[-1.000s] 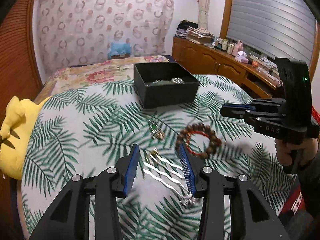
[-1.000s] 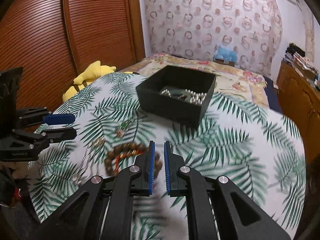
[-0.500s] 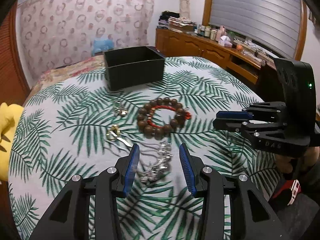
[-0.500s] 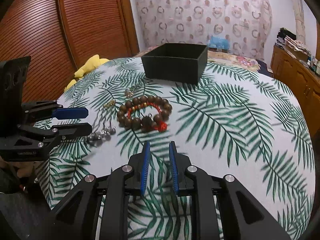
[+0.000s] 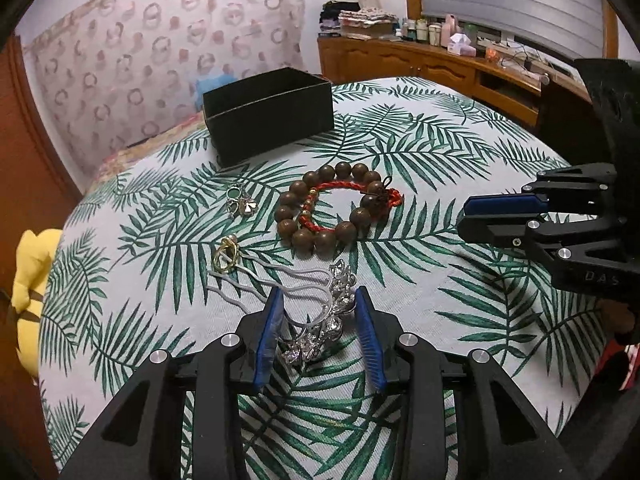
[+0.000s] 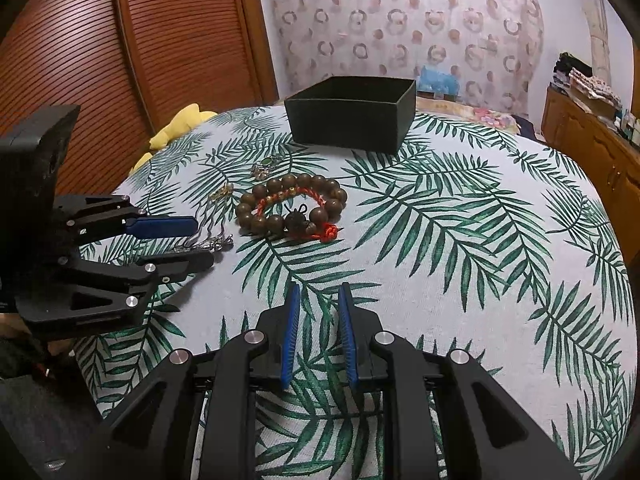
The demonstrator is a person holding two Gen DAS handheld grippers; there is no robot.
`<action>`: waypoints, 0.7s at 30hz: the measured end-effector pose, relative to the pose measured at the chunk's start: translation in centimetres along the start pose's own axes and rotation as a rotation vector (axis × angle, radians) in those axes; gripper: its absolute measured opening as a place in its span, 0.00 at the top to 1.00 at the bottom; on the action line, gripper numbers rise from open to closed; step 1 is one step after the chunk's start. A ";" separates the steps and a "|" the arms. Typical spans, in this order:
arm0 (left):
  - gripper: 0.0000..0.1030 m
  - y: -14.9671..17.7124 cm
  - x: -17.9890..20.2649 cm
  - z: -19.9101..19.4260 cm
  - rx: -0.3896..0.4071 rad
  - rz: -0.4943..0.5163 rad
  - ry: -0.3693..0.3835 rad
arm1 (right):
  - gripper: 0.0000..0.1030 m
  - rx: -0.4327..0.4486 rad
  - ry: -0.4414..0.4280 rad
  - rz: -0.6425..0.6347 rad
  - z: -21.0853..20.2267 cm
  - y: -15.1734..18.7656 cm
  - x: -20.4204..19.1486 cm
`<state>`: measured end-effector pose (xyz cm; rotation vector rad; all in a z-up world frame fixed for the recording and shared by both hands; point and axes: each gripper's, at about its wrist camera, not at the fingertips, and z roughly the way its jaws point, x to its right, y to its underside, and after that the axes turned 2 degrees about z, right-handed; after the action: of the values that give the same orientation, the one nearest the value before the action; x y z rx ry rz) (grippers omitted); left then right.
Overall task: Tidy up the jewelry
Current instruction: 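Grasp the silver hairpin with the left gripper and lift it toward the box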
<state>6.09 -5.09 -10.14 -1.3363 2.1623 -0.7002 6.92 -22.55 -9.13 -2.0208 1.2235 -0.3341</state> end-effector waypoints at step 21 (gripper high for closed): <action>0.93 -0.5 -4.5 -7.8 0.244 -0.146 0.023 | 0.79 0.000 0.013 -0.084 0.4 -2.8 -1.7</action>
<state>3.14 0.03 -3.36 -1.3683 1.9366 -1.0054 8.09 -20.15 -7.15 -2.0770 1.1482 -0.3889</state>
